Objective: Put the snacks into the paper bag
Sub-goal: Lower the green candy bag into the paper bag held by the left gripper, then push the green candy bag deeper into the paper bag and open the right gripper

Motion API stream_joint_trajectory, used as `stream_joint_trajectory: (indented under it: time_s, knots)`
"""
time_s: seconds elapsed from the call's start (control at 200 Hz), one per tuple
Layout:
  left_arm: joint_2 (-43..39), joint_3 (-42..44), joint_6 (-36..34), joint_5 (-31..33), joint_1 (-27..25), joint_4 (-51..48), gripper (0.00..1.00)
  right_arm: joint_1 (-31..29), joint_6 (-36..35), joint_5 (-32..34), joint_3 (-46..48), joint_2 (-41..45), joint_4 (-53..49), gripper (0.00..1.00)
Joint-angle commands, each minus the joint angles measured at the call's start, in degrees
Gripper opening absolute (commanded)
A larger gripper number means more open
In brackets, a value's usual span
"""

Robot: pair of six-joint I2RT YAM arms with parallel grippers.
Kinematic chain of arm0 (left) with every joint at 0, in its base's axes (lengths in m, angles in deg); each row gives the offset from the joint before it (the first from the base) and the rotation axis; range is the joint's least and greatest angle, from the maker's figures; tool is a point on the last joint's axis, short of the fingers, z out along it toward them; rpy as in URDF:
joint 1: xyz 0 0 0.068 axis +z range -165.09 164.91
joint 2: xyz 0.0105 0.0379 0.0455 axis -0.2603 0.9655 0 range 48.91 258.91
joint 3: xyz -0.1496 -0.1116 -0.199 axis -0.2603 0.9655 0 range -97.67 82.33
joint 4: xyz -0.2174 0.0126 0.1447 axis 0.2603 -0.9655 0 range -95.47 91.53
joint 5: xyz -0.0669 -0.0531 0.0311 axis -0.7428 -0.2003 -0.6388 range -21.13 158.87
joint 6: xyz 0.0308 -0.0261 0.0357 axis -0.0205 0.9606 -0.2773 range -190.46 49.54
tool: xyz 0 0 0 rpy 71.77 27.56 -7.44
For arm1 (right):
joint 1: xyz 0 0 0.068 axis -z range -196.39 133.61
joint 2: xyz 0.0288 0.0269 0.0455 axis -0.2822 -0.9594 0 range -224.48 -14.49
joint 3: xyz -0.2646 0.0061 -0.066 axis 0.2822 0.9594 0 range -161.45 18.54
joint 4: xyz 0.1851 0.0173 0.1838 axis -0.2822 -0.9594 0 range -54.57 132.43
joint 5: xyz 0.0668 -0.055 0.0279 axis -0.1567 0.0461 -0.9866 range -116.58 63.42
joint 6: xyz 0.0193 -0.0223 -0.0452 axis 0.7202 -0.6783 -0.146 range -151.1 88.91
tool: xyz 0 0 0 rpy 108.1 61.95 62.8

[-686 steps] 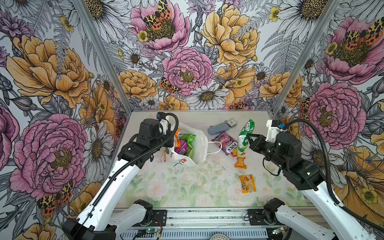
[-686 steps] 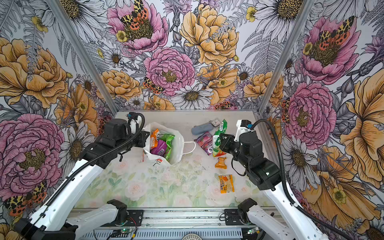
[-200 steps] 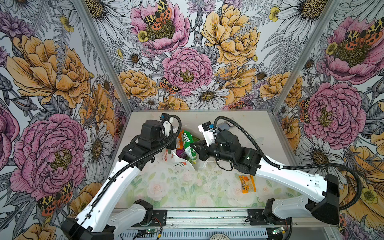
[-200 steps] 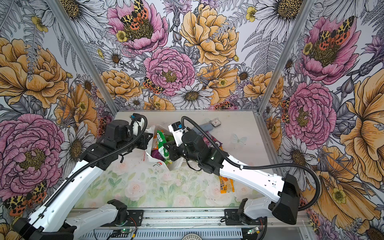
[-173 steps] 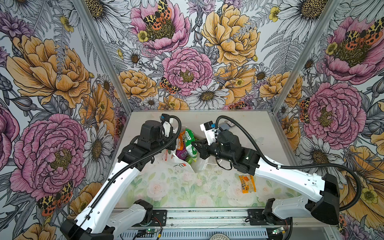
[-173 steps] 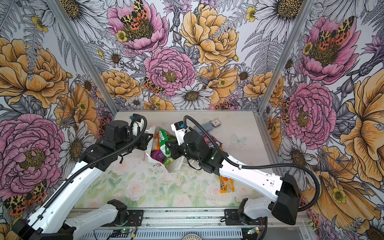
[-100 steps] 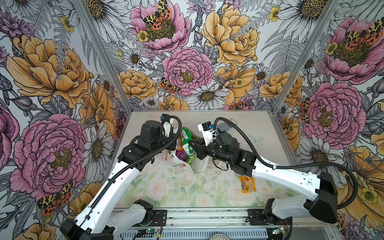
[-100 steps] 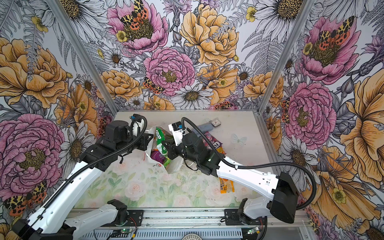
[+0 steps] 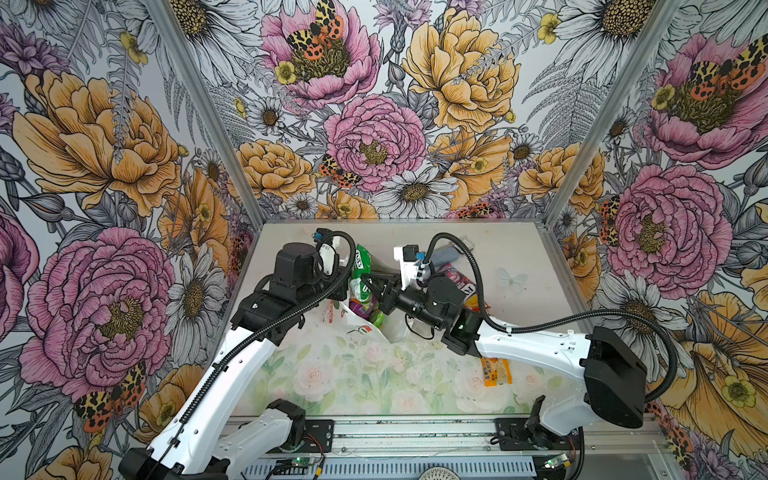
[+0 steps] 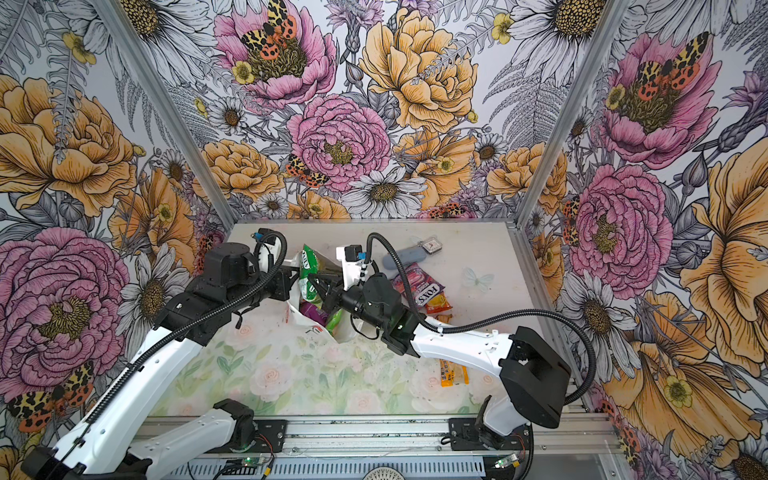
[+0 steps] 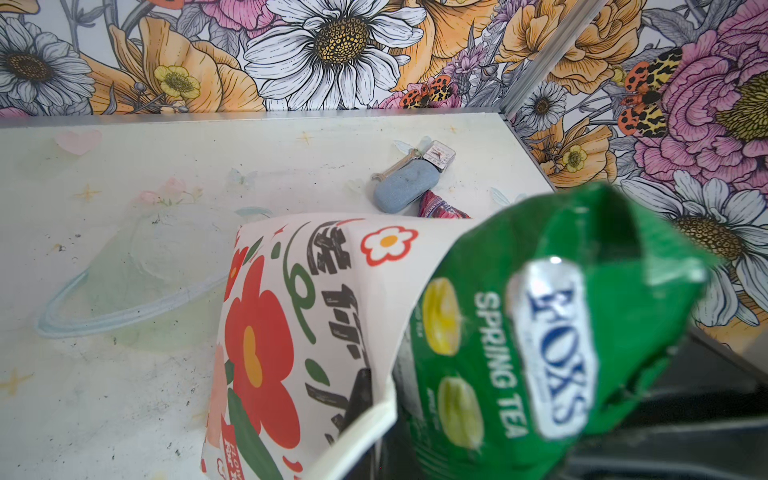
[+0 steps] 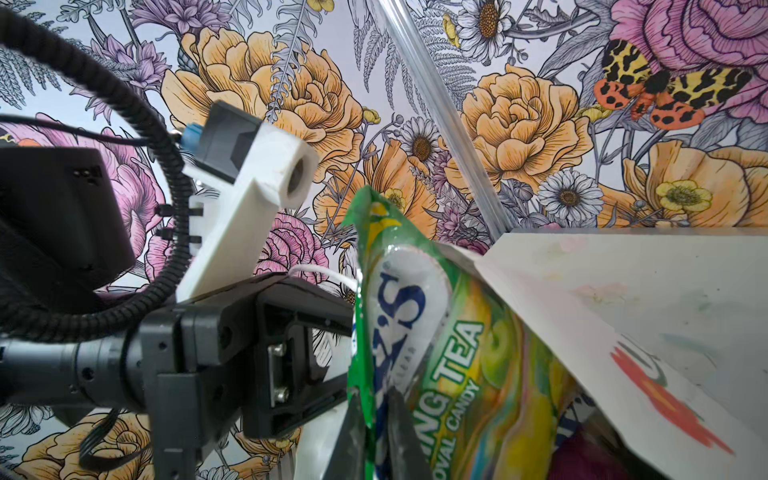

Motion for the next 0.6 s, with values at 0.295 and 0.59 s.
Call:
stream_joint_trajectory:
  time_s: [0.295, 0.59]
  knots:
    - [-2.11, -0.39, 1.03, -0.58, 0.19, 6.66, 0.0, -0.12, 4.42, 8.21, -2.53, -3.23, -9.7, 0.0]
    - [-2.02, -0.47, 0.95, -1.2, 0.15, 6.74, 0.0, -0.63, 6.24, 11.25, -10.47, -7.72, -20.36, 0.0]
